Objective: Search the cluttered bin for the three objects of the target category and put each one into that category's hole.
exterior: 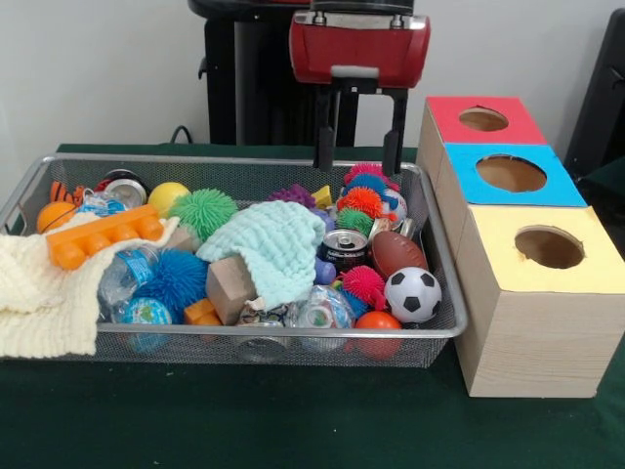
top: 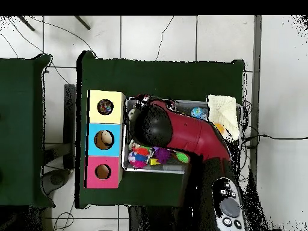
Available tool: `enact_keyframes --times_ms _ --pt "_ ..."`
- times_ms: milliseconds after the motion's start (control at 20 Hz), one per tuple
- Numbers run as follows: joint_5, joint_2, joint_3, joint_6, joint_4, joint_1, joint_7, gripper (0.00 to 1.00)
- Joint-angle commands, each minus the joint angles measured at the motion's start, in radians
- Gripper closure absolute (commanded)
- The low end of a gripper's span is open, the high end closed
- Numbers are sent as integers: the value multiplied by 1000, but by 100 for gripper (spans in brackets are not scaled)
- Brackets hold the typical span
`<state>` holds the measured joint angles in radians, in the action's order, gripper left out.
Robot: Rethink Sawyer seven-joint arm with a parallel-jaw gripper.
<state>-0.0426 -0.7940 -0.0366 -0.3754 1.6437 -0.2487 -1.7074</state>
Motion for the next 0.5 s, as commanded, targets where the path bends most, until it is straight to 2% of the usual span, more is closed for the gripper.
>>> enact_keyframes --times_ms 50,300,500 --pt "94 10 -204 -84 140 -157 174 0" --pt "180 0 -245 -139 110 -242 244 0" --pt "225 -14 -306 -154 118 -333 276 0"
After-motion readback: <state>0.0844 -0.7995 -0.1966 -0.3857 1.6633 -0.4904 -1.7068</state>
